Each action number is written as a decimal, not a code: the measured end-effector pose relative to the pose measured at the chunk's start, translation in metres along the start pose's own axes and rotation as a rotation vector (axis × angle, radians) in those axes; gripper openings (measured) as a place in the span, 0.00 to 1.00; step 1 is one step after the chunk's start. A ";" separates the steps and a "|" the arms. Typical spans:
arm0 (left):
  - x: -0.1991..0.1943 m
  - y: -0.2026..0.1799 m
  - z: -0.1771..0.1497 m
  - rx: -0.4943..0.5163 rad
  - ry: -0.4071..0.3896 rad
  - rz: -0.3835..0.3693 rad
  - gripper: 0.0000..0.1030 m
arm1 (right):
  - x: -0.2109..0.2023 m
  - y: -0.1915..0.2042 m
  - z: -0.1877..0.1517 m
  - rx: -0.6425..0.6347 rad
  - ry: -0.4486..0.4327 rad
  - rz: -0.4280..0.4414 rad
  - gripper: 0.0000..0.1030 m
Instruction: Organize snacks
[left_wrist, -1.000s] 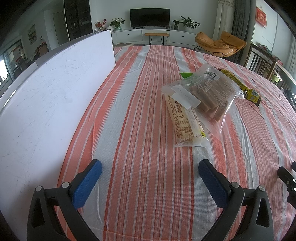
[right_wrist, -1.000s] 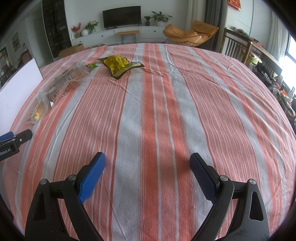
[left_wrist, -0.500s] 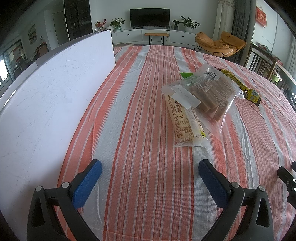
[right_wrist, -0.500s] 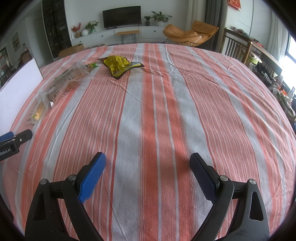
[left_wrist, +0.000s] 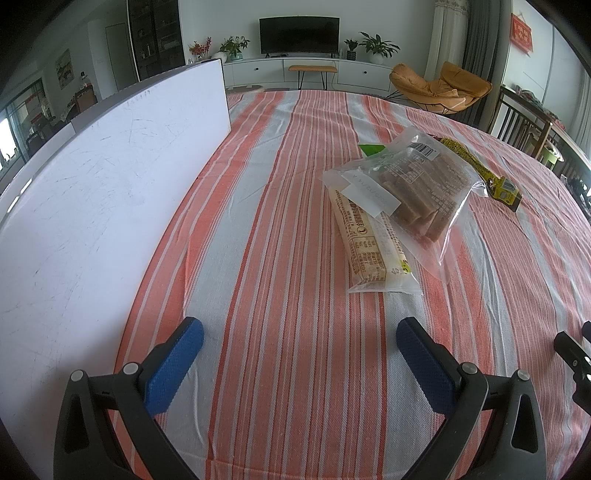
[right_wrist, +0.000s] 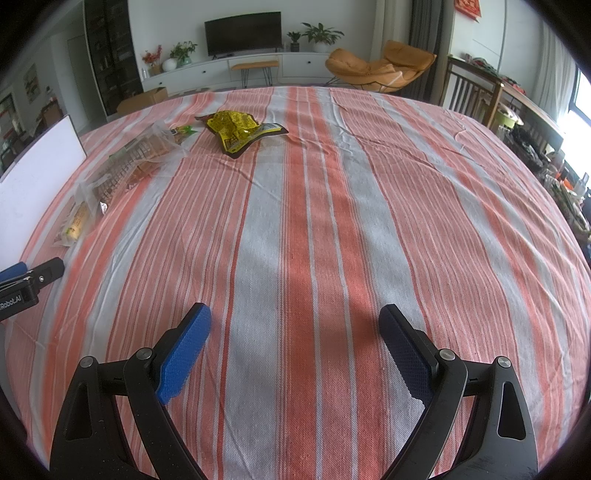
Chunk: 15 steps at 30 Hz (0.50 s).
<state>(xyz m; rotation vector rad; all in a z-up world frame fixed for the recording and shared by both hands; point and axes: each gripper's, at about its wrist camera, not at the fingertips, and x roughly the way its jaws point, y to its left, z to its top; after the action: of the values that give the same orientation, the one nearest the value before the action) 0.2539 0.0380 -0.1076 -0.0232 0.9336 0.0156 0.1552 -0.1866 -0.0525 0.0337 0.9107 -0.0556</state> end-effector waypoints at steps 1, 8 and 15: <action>0.000 -0.001 0.000 0.000 0.000 0.000 1.00 | 0.000 0.000 0.000 0.000 0.000 0.000 0.91; 0.000 -0.001 0.000 0.000 0.000 0.000 1.00 | 0.000 0.000 0.000 0.000 0.000 0.000 0.91; 0.000 -0.001 0.001 0.000 0.000 0.000 1.00 | 0.000 0.000 0.000 0.000 0.000 0.000 0.91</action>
<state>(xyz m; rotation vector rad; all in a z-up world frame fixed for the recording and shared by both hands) 0.2543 0.0367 -0.1071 -0.0229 0.9338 0.0153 0.1551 -0.1867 -0.0528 0.0336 0.9105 -0.0560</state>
